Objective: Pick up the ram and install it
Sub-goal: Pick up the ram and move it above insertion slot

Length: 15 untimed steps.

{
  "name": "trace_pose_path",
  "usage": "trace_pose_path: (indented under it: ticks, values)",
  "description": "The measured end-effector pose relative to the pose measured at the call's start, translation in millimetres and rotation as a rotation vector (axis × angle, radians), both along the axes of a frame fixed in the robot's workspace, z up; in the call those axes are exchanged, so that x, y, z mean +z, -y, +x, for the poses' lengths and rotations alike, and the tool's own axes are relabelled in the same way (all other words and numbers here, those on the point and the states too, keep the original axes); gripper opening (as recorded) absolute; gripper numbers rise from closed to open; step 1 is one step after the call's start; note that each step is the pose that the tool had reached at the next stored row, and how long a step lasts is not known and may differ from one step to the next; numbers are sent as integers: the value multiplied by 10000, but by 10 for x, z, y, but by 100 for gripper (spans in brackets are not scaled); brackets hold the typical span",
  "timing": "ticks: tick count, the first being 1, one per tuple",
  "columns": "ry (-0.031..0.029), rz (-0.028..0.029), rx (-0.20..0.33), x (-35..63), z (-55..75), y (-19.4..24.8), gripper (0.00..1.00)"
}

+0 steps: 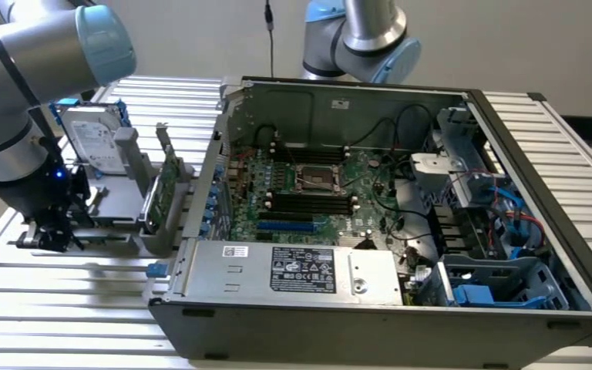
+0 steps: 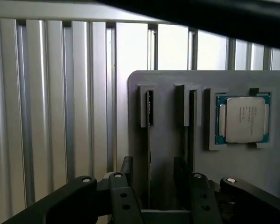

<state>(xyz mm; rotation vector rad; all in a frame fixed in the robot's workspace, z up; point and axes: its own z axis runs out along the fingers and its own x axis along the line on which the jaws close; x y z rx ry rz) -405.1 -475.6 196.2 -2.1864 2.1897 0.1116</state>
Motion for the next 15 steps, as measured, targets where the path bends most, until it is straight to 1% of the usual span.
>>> trace_pose_path:
  ticks: [3, 4, 6, 8, 9, 13, 14, 15]
  values:
    - [-1, 9, 51, -1, 0, 0, 48]
    - [-2, 11, 68, -2, 0, 1, 46]
    - [-2, 15, 95, -3, 2, 1, 33]
    - [-1, 19, 110, -4, 6, 1, 33]
    - [-2, 19, 114, -3, 8, 1, 27]
    - [-13, 19, 114, -3, 13, 1, 27]
    - [-17, 17, 114, -3, 14, 2, 24]
    - [-20, 18, 114, -3, 14, 1, 24]
